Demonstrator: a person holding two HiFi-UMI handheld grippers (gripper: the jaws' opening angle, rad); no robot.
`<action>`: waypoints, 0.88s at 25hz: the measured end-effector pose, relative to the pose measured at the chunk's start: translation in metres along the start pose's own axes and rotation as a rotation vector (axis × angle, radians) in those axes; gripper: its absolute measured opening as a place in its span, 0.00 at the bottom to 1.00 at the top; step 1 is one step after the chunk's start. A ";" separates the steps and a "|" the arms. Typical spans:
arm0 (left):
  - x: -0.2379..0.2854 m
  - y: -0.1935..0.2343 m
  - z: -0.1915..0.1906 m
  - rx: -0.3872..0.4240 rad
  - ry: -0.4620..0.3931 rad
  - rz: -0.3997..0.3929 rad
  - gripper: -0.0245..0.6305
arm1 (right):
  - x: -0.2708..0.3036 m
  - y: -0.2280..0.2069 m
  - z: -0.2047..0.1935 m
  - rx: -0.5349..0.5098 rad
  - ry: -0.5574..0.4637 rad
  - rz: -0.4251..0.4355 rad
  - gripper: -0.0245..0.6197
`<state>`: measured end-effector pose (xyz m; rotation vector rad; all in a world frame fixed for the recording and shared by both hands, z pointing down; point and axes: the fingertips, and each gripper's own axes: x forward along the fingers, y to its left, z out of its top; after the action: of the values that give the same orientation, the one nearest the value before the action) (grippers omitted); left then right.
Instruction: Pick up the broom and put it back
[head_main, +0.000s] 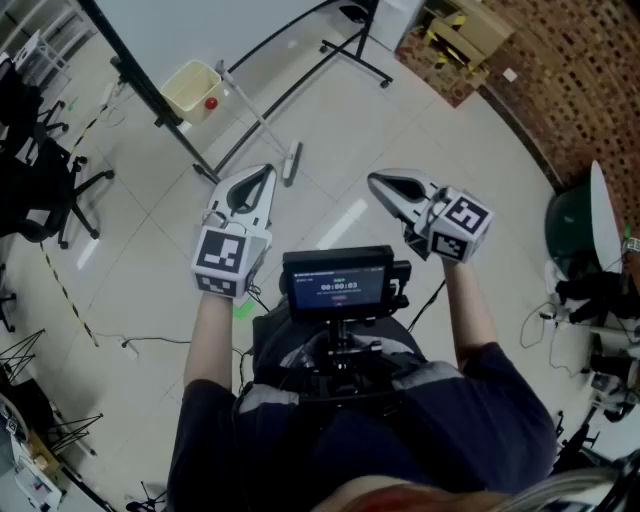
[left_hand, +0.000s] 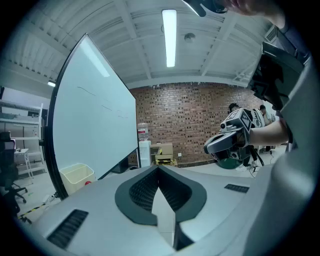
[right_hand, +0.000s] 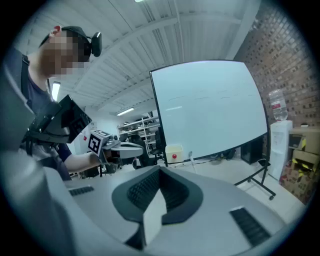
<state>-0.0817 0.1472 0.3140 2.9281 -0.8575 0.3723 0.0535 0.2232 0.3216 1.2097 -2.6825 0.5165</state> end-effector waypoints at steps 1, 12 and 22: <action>0.000 0.003 -0.002 -0.003 0.000 0.004 0.04 | 0.005 0.001 -0.001 -0.018 0.031 0.001 0.05; 0.034 0.071 -0.044 -0.071 0.033 0.005 0.04 | 0.087 -0.035 0.007 -0.041 0.102 0.022 0.05; 0.116 0.090 -0.088 -0.071 0.189 0.114 0.04 | 0.119 -0.137 -0.009 -0.012 0.113 0.150 0.05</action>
<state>-0.0547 0.0223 0.4279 2.7318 -0.9903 0.6014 0.0771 0.0591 0.3972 0.9506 -2.6881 0.5703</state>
